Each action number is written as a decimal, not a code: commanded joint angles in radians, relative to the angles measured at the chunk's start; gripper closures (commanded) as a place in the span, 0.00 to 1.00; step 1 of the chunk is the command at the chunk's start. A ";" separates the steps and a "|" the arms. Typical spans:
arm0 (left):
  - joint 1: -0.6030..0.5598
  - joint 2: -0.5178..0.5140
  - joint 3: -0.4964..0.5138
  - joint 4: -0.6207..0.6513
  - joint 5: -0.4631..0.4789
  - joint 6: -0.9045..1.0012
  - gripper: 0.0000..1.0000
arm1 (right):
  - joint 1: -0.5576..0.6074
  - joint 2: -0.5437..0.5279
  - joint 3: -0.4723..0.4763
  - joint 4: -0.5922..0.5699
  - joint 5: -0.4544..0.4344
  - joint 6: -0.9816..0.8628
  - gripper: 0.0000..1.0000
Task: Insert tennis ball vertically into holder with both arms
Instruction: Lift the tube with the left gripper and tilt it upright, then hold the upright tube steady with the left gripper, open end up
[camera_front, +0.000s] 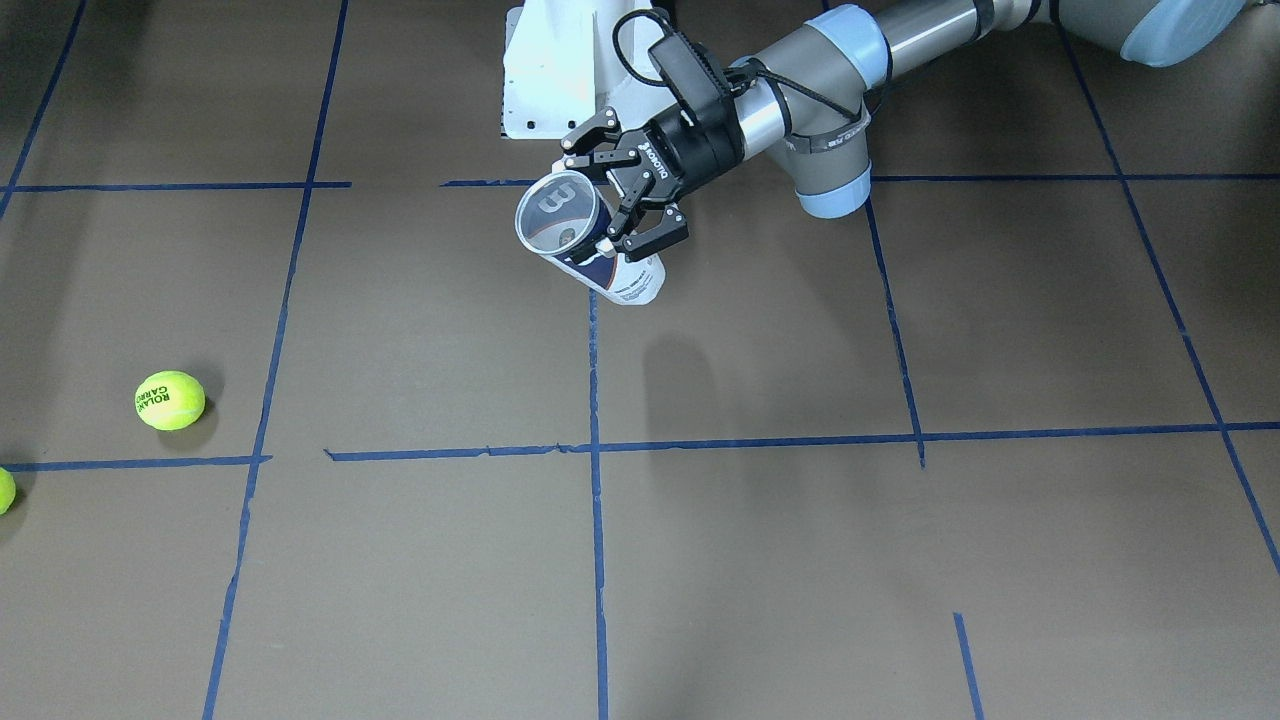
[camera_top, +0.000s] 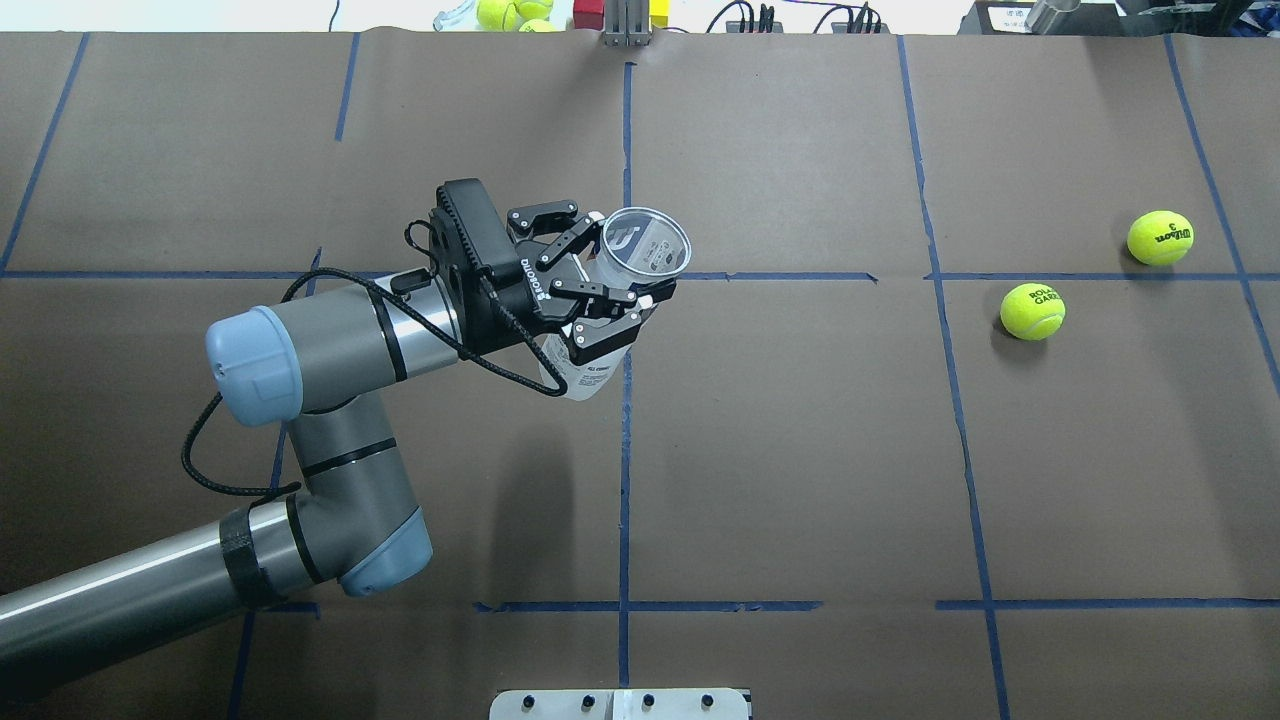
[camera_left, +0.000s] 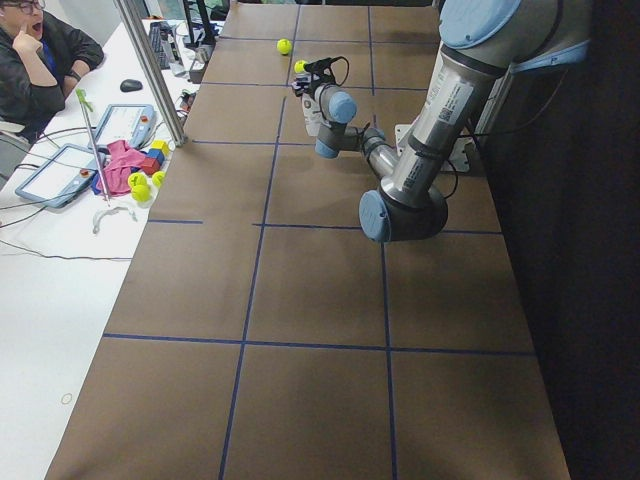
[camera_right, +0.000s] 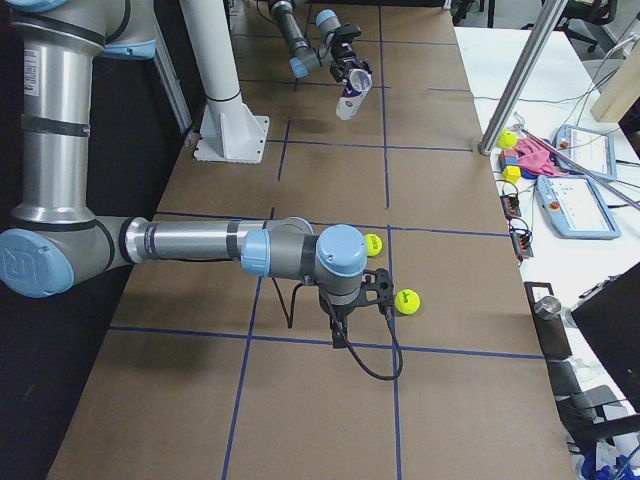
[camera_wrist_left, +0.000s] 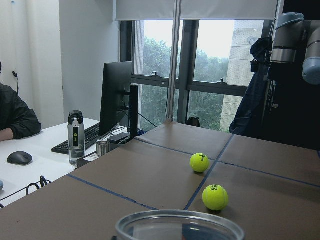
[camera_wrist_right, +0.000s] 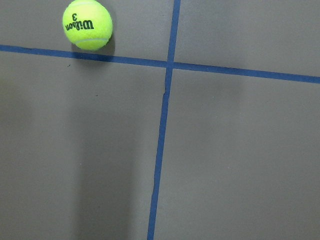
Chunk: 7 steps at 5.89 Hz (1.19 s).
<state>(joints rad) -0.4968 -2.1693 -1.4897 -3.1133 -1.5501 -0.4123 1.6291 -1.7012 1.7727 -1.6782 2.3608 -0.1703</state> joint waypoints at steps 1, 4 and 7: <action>0.065 -0.015 0.145 -0.199 0.124 -0.002 0.33 | 0.000 0.000 0.001 0.000 0.000 0.000 0.00; 0.089 -0.032 0.167 -0.240 0.182 -0.002 0.33 | 0.000 0.000 0.001 0.000 0.006 0.000 0.00; 0.092 -0.033 0.203 -0.252 0.212 0.003 0.28 | 0.000 0.000 0.005 0.000 0.006 0.000 0.00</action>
<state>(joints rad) -0.4067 -2.2011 -1.2948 -3.3576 -1.3408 -0.4096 1.6291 -1.7012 1.7770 -1.6782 2.3668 -0.1703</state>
